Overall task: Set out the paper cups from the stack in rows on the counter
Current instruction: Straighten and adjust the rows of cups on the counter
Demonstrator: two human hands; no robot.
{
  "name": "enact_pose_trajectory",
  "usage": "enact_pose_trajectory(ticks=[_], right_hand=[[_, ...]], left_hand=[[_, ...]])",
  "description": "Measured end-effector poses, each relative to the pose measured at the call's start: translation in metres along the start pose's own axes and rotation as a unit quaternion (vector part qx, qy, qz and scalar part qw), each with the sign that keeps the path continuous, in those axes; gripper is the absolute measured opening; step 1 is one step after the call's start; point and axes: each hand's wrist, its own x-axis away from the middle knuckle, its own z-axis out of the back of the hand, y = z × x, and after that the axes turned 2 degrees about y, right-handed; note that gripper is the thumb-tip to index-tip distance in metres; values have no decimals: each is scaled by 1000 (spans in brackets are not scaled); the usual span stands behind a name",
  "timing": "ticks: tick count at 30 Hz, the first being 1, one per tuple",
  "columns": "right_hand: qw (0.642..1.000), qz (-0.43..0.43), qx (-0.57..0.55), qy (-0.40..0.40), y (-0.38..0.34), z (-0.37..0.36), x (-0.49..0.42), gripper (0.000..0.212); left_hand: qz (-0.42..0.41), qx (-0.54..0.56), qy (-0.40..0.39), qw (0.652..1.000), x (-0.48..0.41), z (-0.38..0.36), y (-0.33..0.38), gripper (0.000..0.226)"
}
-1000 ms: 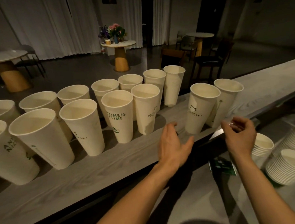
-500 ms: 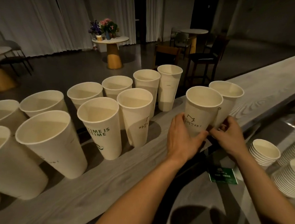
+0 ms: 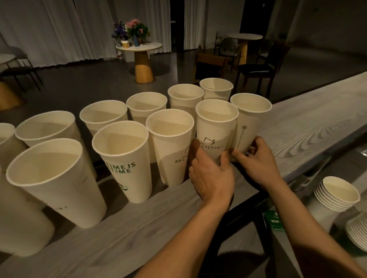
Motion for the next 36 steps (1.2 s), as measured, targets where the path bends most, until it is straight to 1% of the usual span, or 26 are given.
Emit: enact_pose_trajectory(ticks=[2,5,7,11,15,19,20,22,25,27,29,30,31,33,34,36], right_hand=[[1000,-3,-4,-1,0,-1,-4,79],[1000,4,9,-8,-1,-3,-9,83],[1000,5,6,-10,0,-3,-12,82],[1000,8,23,-20,6,-2,-13,82],[998,20,49,-33,5,2,-8,83],[999,9,43,-24,1,6,5,67],[999,8,41,-24,1,7,9,66],[999,-1,42,-25,1,9,21,72],[998,-15,58,-22,-2,12,40,78],[997,-25,62,-25,-3,12,54,84],[998,-36,52,-27,-5,11,69,92],[998,-38,49,-26,-9,11,83,89],[998,-37,40,-28,-8,10,86,80],[998,-27,32,-47,-12,10,103,58],[998,-28,33,-56,-16,9,114,55],[997,-40,41,-48,-25,4,140,69]], left_hand=[[14,0,9,1000,-1,-3,1,83],[29,20,14,999,-2,-6,2,83],[25,27,23,999,-4,-6,3,84],[14,33,41,999,-10,-5,1,77],[29,34,7,999,-7,-5,-1,83],[55,22,-52,997,3,-2,2,76],[65,18,-68,995,5,0,2,73],[78,12,-87,993,11,6,3,68],[82,6,-93,992,20,16,2,69],[73,5,-100,992,30,26,1,75],[56,3,-106,993,38,36,-3,89],[50,-1,-112,992,47,48,-3,95],[44,-3,-118,992,49,51,-5,97],[37,-5,-146,989,57,65,-9,94],[36,0,-165,986,61,74,-12,90],[37,15,-200,979,69,95,-19,79]])
